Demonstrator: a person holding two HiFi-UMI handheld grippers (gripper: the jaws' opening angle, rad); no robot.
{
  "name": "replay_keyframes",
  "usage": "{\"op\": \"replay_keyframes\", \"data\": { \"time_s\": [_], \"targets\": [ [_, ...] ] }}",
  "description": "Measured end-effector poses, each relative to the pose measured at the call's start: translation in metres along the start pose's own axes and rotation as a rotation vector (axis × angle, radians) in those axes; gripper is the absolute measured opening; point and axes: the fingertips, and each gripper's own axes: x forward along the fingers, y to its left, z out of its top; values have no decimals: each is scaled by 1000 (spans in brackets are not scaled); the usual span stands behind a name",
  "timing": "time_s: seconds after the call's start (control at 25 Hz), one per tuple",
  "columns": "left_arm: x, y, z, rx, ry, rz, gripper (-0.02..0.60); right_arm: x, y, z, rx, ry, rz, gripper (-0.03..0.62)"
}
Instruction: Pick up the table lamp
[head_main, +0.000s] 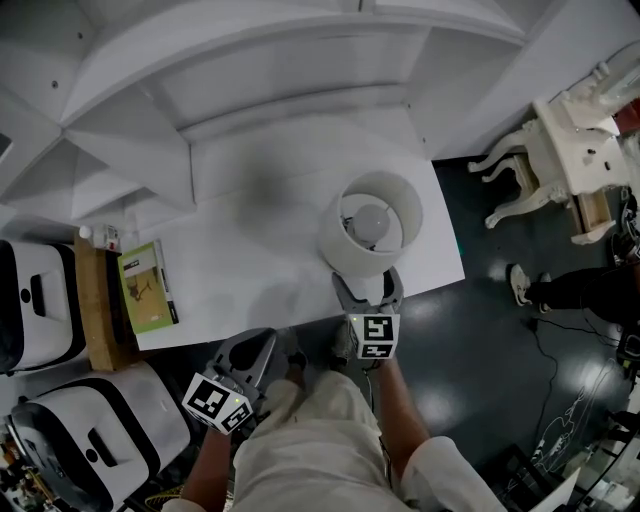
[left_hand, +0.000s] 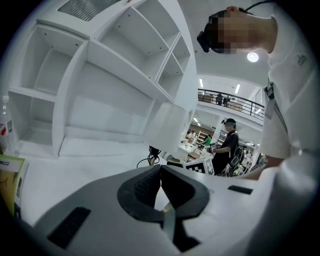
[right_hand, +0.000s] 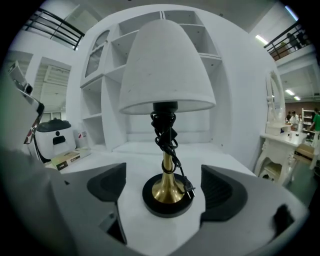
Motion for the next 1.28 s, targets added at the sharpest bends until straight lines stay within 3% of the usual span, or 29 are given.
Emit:
{"op": "replay_keyframes", "data": {
  "time_s": [0.36,0.88,1.28],
  "targets": [
    [-3,11,-4,-2,22,-18,9,35,9,13,-62,-39,23,443],
    [-8,28,-13,0,62,-28,9,86,-6,13,-32,-36,-34,442],
    [-8,35,-11,-7,73,-27,9,103,-7,26,15,-53,-7,440]
  ]
}}
